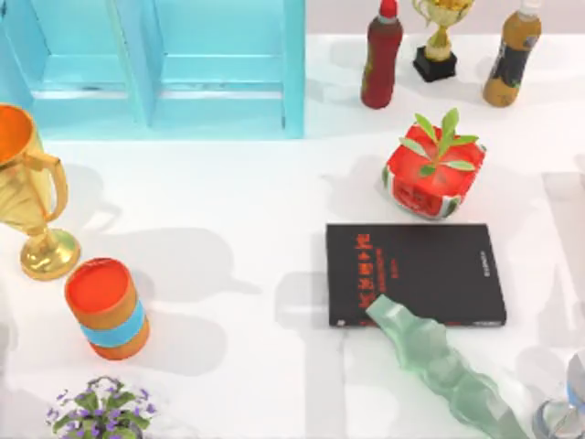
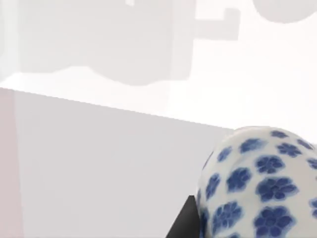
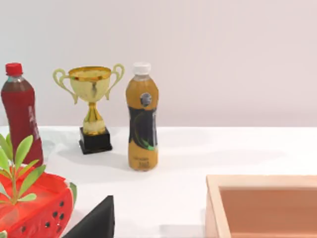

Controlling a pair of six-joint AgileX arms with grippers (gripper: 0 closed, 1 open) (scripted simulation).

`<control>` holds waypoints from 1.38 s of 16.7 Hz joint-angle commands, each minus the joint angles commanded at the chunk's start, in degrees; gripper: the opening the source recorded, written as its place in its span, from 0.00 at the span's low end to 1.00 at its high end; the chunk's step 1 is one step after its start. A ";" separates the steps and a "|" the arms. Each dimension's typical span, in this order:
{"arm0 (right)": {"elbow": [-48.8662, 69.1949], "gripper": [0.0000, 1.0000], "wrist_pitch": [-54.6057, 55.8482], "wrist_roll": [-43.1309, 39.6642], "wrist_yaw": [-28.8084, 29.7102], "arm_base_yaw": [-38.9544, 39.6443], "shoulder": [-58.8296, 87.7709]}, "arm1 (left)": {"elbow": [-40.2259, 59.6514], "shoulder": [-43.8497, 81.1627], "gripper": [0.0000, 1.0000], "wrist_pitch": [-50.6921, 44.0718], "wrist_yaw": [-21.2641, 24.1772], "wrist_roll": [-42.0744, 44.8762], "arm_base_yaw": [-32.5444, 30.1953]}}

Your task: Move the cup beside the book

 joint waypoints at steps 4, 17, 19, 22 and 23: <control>0.00 1.00 0.00 0.00 0.00 0.00 0.00 | 14.81 4.40 0.00 -4.07 0.51 -20.12 -10.40; 0.00 1.00 0.00 0.00 0.00 0.00 0.00 | 50.03 23.35 0.00 -19.67 1.73 -103.97 -51.66; 0.00 1.00 0.00 0.00 0.00 0.00 0.00 | 51.56 26.14 0.00 -21.72 1.75 -116.09 -57.28; 0.00 1.00 0.00 0.00 0.00 0.00 0.00 | 52.55 29.69 0.00 -24.28 1.71 -132.76 -64.69; 0.00 1.00 0.00 0.00 0.00 0.00 0.00 | 52.61 30.71 0.00 -25.00 1.67 -137.71 -66.83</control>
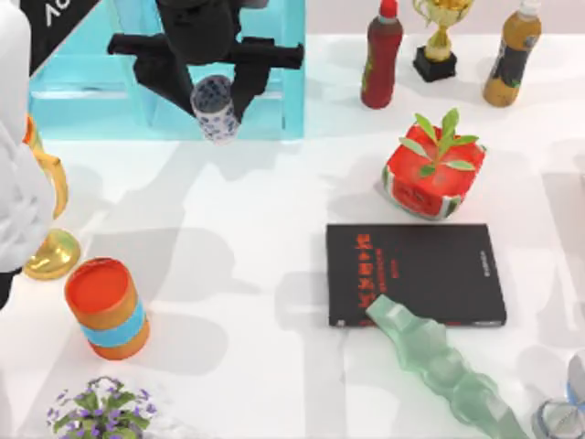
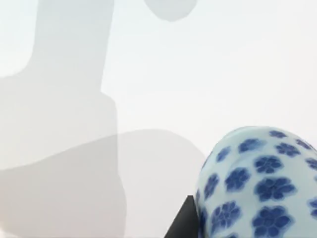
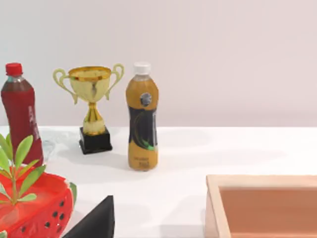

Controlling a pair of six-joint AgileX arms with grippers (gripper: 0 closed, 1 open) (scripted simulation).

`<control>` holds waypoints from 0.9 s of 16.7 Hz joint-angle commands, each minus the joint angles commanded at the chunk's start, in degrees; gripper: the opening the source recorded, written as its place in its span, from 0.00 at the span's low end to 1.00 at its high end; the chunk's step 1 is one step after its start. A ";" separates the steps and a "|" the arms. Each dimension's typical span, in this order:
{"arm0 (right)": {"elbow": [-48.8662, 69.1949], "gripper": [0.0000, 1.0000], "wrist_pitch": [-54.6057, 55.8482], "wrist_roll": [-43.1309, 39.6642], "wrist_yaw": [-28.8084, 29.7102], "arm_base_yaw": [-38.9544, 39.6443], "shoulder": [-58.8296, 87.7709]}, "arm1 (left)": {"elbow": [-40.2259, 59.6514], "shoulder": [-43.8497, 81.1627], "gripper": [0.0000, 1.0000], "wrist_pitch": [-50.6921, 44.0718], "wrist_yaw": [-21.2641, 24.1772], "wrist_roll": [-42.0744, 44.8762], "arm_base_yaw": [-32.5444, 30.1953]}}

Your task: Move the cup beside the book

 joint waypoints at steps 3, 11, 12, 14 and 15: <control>0.00 1.00 0.00 0.00 0.00 0.00 0.00 | -0.12 2.69 0.00 -1.83 -0.13 -11.87 -5.34; 0.00 1.00 0.00 0.00 0.00 0.00 0.00 | -1.04 4.22 0.00 -2.78 -0.03 -20.10 -9.03; 0.00 1.00 0.00 0.00 0.00 0.00 0.00 | -1.04 4.22 0.00 -2.78 -0.03 -20.10 -9.03; 0.00 1.00 0.00 0.00 0.00 0.00 0.00 | -1.15 4.10 0.00 -2.54 -0.02 -19.97 -8.77; 0.00 1.00 0.00 0.00 0.00 0.00 0.00 | -1.91 3.91 0.00 -1.78 -0.01 -20.01 -8.73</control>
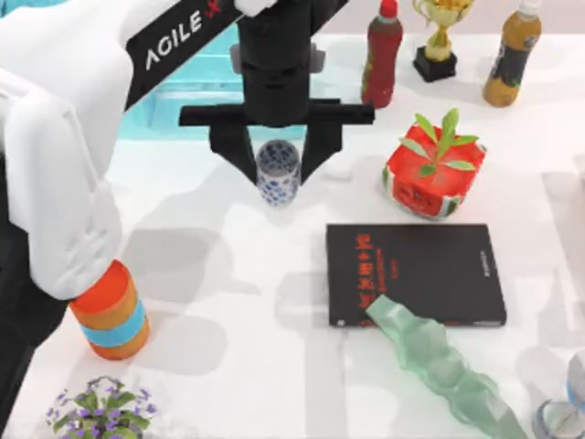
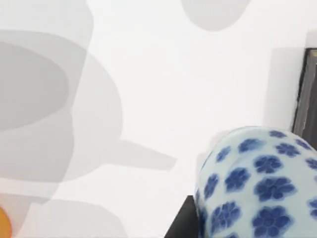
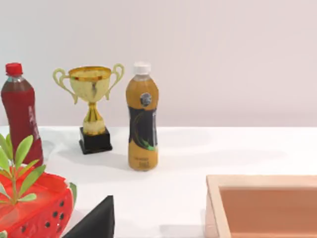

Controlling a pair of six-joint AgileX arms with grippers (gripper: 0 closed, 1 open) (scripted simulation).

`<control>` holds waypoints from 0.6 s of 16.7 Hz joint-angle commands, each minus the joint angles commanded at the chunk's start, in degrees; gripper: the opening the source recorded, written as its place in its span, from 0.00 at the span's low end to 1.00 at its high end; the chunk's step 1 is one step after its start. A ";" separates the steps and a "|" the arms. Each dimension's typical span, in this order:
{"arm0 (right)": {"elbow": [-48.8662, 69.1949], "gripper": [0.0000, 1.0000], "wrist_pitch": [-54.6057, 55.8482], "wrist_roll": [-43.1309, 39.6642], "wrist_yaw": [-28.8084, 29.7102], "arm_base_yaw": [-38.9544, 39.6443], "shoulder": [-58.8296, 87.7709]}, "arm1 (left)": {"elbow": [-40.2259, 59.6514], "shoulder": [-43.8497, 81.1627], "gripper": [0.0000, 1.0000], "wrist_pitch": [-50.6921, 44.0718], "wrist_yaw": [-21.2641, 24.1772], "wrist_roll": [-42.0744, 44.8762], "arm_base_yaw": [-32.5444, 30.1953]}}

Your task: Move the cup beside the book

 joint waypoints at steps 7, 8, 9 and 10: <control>0.00 1.00 0.00 0.00 0.00 0.00 0.00 | -16.02 -2.01 0.00 13.49 0.02 -0.09 -0.35; 0.00 1.00 0.00 0.00 0.00 0.00 0.00 | -17.38 -2.11 0.00 14.82 -0.01 -0.14 -0.37; 0.00 1.00 0.00 0.00 0.00 0.00 0.00 | -18.12 -2.16 0.00 15.53 -0.03 -0.19 -0.38; 0.00 1.00 0.00 0.00 0.00 0.00 0.00 | -18.27 -2.16 0.00 15.68 -0.04 -0.20 -0.39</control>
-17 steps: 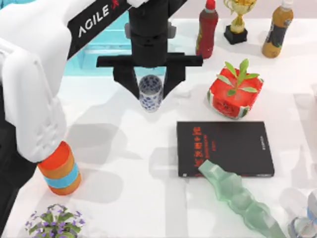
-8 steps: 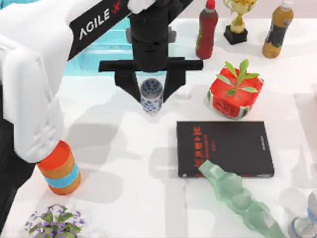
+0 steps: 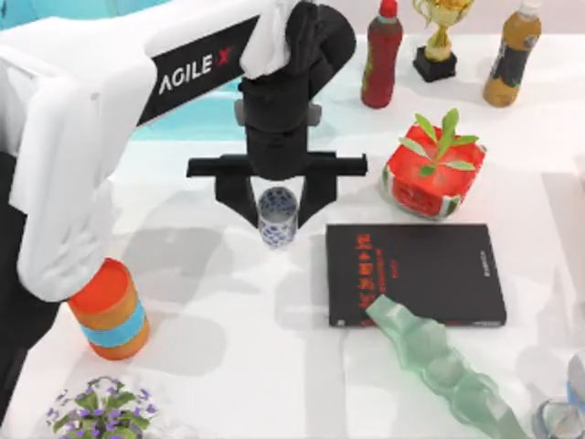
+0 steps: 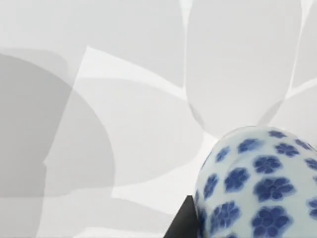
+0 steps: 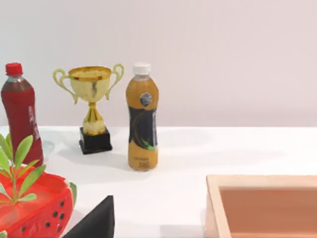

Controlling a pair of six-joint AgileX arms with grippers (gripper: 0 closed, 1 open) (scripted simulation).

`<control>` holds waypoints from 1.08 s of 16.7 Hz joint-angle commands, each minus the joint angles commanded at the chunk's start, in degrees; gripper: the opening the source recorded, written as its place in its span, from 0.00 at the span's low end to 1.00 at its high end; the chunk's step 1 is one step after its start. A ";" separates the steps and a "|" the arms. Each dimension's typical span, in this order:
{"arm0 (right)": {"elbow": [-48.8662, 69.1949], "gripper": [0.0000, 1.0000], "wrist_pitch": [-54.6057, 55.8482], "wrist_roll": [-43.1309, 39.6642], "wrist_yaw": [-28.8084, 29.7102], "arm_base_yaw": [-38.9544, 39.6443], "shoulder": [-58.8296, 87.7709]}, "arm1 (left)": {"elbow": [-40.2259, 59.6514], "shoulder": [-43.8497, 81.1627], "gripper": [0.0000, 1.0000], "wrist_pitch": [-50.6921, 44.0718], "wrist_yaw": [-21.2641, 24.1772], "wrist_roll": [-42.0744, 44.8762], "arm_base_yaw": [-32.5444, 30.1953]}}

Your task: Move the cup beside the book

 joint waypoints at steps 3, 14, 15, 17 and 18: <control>0.00 1.00 0.00 0.00 0.00 0.00 0.00 | 0.00 0.00 0.00 0.00 0.00 0.00 0.00; 0.00 1.00 0.00 0.00 0.00 0.00 0.00 | 0.00 0.00 0.83 0.00 0.00 0.00 0.00; 0.00 1.00 0.00 0.00 0.00 0.00 0.00 | 0.00 0.00 0.90 0.00 0.00 0.00 0.00; 0.00 1.00 0.00 0.00 0.00 0.00 0.00 | 0.00 0.00 1.00 0.00 0.00 0.00 0.00; 0.00 1.00 0.00 0.00 0.00 0.00 0.00 | 0.00 0.00 1.00 0.00 0.00 0.00 0.00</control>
